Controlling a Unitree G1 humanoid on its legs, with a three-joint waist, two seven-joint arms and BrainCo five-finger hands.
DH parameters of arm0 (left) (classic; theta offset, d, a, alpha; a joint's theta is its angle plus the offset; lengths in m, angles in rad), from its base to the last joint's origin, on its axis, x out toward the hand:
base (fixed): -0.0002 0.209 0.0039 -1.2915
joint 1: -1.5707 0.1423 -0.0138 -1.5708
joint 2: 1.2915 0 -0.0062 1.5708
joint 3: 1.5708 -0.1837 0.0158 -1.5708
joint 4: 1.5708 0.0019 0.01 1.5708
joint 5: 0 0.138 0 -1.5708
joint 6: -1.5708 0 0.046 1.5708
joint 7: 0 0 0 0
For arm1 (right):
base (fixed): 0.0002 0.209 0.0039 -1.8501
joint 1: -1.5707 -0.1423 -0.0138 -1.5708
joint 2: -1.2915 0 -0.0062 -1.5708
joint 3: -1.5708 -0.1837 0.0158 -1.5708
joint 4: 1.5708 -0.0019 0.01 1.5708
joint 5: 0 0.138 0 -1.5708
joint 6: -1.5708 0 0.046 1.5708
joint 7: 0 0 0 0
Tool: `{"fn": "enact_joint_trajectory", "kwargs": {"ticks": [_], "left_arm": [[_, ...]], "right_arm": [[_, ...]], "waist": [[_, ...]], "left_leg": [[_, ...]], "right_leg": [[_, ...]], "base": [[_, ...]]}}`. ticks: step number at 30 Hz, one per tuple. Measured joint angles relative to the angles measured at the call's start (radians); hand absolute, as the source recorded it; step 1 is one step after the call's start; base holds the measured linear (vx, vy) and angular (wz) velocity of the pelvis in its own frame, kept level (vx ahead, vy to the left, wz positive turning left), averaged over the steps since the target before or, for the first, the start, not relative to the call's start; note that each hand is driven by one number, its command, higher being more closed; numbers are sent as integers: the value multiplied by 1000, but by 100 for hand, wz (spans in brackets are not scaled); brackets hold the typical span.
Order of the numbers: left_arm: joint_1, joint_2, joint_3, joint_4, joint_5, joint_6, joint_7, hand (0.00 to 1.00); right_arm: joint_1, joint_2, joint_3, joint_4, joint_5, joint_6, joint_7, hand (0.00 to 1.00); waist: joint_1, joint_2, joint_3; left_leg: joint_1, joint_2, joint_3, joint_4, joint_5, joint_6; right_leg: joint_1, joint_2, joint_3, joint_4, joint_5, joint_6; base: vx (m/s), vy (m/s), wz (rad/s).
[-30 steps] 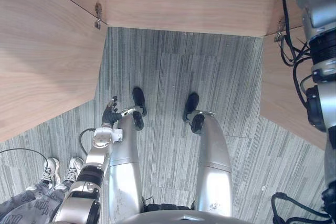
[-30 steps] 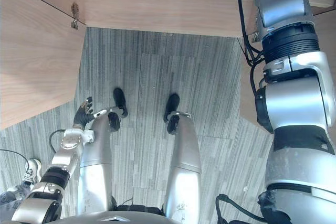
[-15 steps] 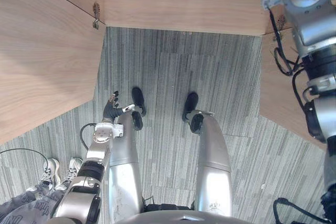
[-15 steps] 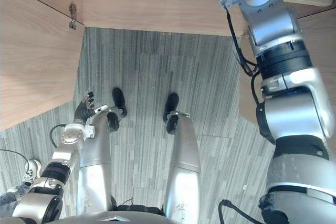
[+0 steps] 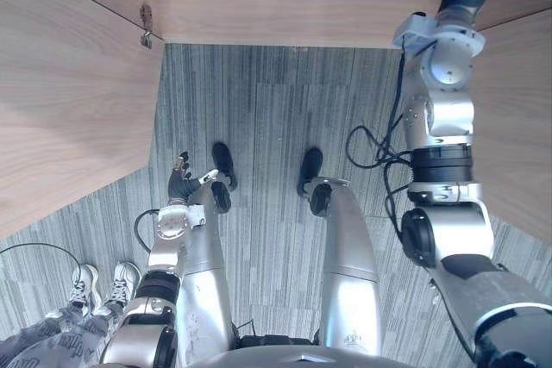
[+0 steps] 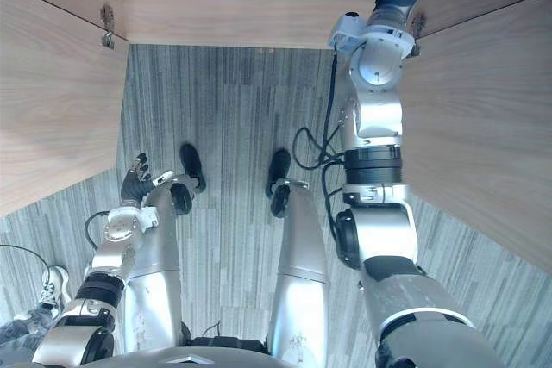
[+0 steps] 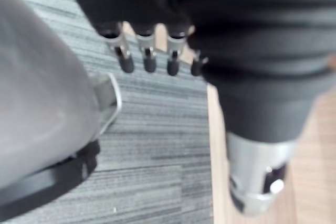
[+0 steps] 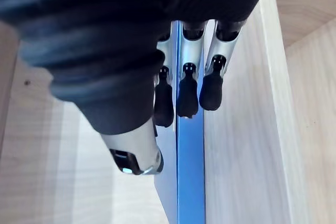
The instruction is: Walk over to the cabinet, pick up the folder, carry it to the office cabinet, place the folder inside the office cabinet, then close the office cabinet door
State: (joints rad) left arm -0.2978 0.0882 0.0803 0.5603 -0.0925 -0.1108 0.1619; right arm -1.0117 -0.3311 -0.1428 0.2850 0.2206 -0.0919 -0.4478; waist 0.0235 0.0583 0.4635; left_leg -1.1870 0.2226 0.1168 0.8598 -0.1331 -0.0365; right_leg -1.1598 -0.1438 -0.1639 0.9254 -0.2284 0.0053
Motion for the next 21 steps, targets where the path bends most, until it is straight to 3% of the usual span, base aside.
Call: {"fn": "enact_joint_trajectory", "kwargs": {"ticks": [2, 7, 11, 18, 21], "left_arm": [[0, -10, 7, -9, 9, 0, 10, 0], [0, -8, 10, -40, 19, -4, 14, 0], [-6, 8, 0, -45, 20, -24, 30, 0], [-14, 21, -5, -45, 19, -32, 36, 0], [-29, 30, -5, -39, 19, -34, 39, 0]], "right_arm": [[0, 9, -7, -36, -16, -2, -54, 100], [-26, -4, 7, -32, -118, 29, -64, 100], [-106, -78, 58, 71, -189, 69, -57, 100], [-238, -164, 161, 256, -193, 96, -9, 100], [-314, -196, 221, 341, -246, 108, 17, 100]], "waist": [[5, 0, 0], [5, -1, 0], [1, -1, 0], [-1, -1, 0], [0, -1, 0]], "left_leg": [[-17, 2, 0, 10, 0, 0], [-54, 9, -1, 44, -8, -1], [-88, 15, -6, 69, -13, 0], [-110, 16, -9, 78, -13, 1], [-130, 16, -11, 80, -12, 2]], "right_leg": [[-20, 1, 5, 12, -2, 2], [-61, 4, 13, 41, -4, 1], [-92, 7, 14, 61, -3, 1], [-111, 6, 12, 67, -3, 0], [-128, 6, 10, 67, -1, -1]], "base": [[-51, -8, -2], [-42, 5, -6], [-39, 9, -4], [-11, 3, 0], [0, 0, 0]]}}
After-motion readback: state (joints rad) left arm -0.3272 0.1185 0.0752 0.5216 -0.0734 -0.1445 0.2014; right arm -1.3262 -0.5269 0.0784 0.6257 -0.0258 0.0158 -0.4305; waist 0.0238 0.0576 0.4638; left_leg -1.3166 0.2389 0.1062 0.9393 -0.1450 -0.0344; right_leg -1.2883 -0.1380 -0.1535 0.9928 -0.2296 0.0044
